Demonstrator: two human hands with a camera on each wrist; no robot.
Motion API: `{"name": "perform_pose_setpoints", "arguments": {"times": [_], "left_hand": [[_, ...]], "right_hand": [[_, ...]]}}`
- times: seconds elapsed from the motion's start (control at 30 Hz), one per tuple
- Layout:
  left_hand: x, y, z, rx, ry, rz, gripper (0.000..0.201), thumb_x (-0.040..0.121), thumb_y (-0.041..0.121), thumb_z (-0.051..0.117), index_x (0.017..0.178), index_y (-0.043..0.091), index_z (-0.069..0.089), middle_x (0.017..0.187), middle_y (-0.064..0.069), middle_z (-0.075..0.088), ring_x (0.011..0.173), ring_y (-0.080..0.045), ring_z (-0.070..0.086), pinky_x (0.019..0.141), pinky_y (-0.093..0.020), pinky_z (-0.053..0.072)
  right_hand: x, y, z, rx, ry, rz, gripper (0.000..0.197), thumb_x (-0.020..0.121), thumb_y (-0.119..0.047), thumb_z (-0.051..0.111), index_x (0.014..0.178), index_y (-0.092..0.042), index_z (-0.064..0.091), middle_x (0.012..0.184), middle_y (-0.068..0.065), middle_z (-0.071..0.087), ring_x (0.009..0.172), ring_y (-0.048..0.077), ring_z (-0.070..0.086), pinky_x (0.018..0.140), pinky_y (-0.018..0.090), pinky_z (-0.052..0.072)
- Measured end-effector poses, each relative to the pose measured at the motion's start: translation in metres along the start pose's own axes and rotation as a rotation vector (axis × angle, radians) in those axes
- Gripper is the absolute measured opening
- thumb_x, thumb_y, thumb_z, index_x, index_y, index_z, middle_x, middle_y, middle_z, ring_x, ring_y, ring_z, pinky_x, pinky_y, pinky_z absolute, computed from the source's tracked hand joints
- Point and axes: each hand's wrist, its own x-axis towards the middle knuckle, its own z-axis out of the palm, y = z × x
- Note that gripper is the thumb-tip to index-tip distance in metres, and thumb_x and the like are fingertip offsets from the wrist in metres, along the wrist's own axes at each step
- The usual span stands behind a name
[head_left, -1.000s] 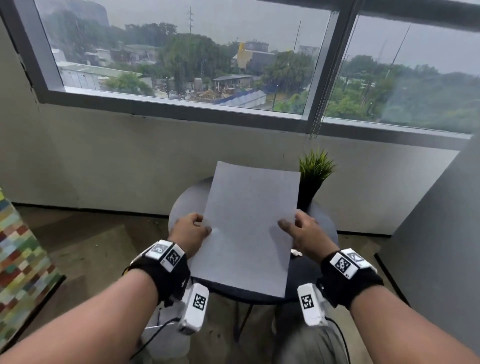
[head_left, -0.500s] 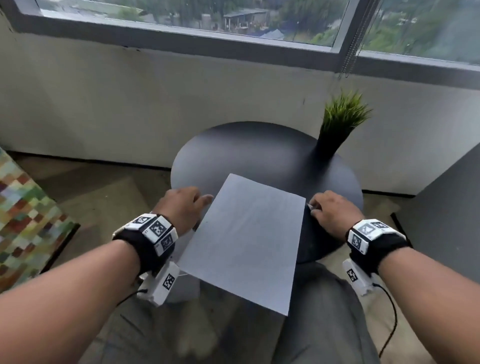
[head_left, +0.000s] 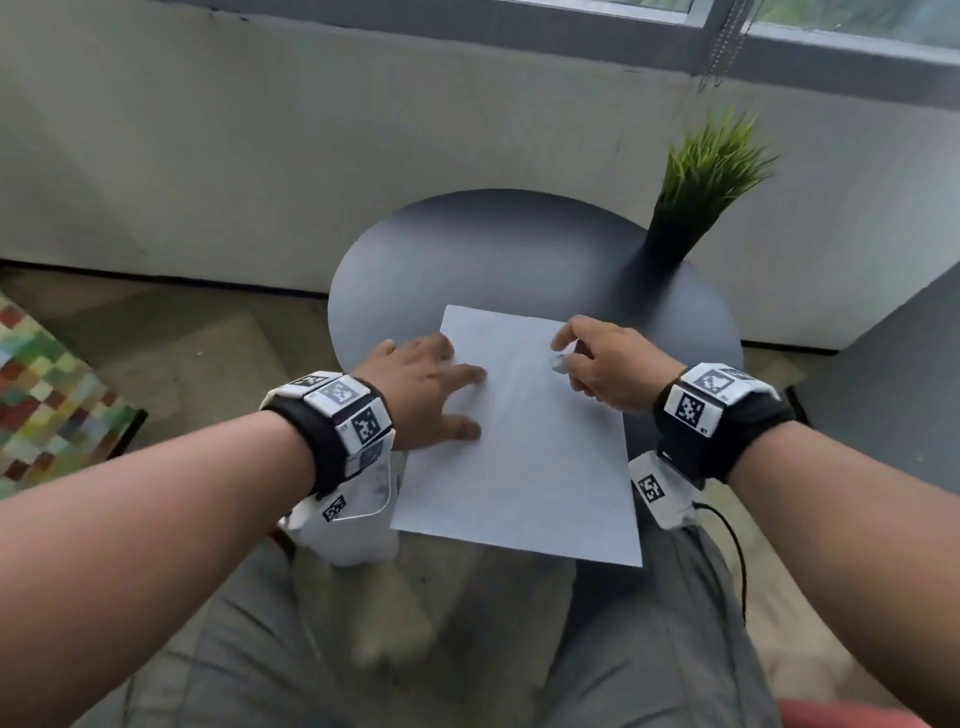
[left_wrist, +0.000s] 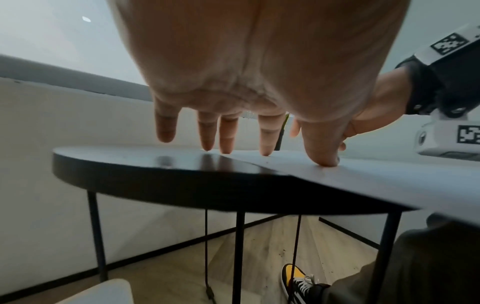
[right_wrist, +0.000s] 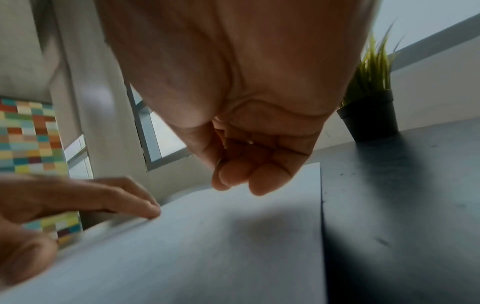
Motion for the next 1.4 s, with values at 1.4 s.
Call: {"name": "perform_pose_setpoints", "arguments": {"times": [1.4], "left_hand": [[0.047, 0.039, -0.013, 0.085, -0.157, 0.113, 0.096, 0.079, 0.079, 0.054, 0.157, 0.039, 0.012, 0.167, -0.002, 0.0, 0.151, -0.028, 0.004, 0.115, -0.055, 0.028]], "right_hand": [[-0.018, 0.009, 0.003, -0.262, -0.015, 0.026, 0.02, 0.092, -0.037, 0.059, 0.096, -0.018, 0.058, 0.094, 0.0, 0.061, 0.09, 0.022, 0.056, 0.072, 0.03, 0.04]]}}
